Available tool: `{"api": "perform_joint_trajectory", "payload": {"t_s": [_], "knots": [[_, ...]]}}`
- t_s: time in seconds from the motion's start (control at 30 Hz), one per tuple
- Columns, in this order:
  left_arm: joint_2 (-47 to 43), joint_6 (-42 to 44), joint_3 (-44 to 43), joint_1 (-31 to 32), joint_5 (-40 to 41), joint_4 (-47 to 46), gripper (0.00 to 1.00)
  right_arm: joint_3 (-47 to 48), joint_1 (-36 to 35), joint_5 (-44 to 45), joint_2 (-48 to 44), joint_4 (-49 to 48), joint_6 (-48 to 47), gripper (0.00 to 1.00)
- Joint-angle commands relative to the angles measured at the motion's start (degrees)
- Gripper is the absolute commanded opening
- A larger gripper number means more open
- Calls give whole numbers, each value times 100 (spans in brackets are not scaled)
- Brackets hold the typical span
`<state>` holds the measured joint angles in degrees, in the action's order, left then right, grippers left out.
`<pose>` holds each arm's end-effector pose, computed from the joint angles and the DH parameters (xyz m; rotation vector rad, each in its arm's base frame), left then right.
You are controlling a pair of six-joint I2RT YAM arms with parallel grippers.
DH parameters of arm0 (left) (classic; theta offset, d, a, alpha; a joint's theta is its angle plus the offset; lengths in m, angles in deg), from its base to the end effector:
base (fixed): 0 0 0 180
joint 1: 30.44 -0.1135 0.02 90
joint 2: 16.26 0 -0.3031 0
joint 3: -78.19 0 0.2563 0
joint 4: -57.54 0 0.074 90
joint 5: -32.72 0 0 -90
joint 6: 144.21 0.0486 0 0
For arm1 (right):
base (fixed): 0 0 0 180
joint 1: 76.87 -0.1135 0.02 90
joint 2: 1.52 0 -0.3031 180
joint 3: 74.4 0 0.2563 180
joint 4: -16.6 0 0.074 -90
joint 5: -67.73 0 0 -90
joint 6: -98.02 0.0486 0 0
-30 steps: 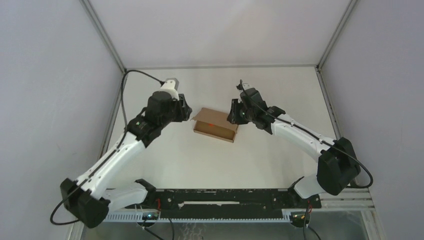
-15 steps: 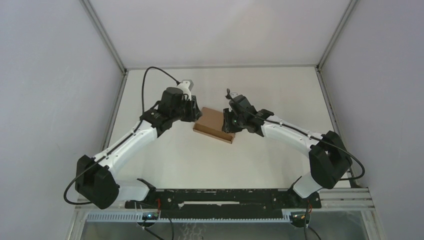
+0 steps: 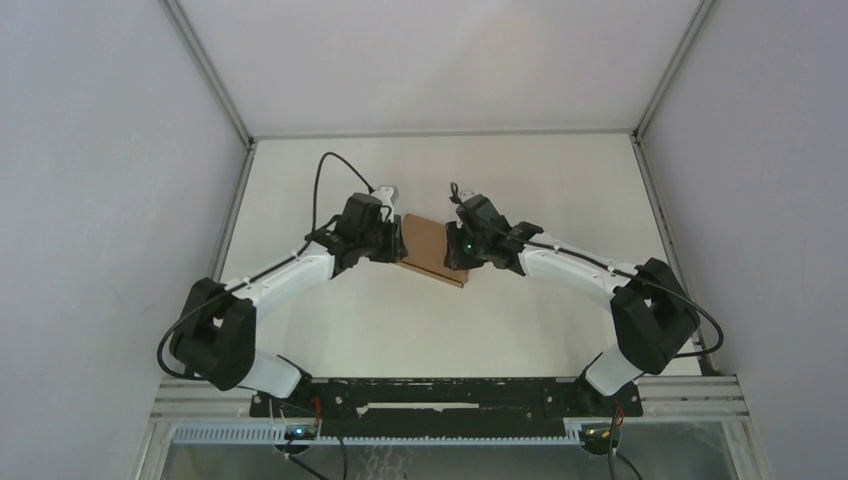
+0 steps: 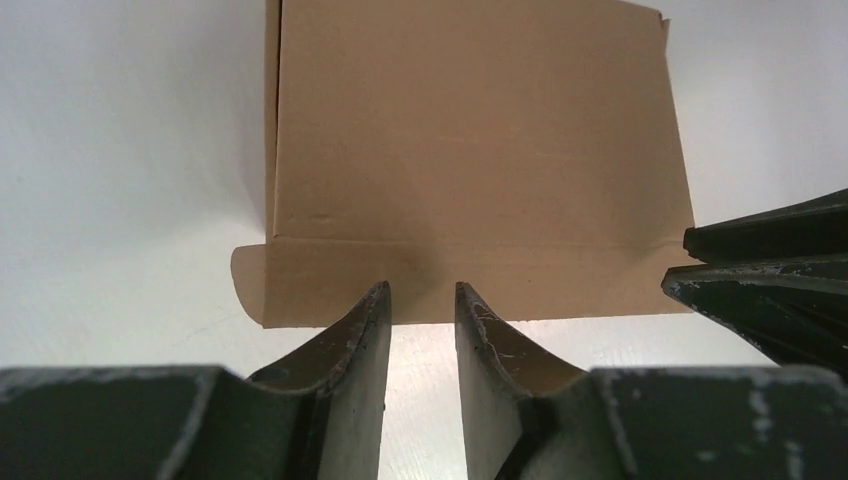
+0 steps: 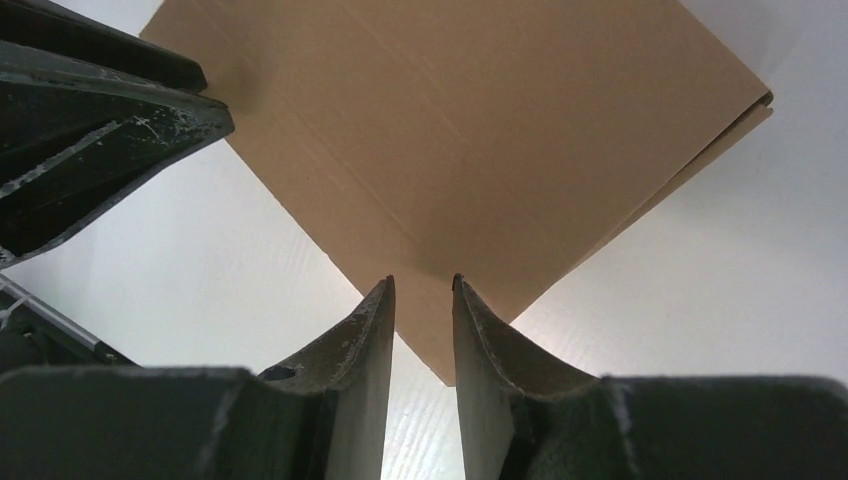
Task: Fold the paper box
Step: Close the paper box at the center of the board.
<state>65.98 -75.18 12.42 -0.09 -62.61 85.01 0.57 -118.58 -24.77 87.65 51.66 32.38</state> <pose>0.2678 -0.1620 0.2562 0.2436 2.3882 -0.5425 0.2554 0.2305 0.2608 -0.3990 2.4804 0.5545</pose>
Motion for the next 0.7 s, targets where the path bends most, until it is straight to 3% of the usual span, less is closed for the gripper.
{"api": "perform_joint_trajectory", "payload": {"t_s": [0.0,0.67], "knots": [[111,-15,171,-20,-143,-422,34,-164,-29,-31,109,-321,57,35],[649,-43,513,-20,-140,-833,33,-685,-40,-153,451,-765,166,35]]}}
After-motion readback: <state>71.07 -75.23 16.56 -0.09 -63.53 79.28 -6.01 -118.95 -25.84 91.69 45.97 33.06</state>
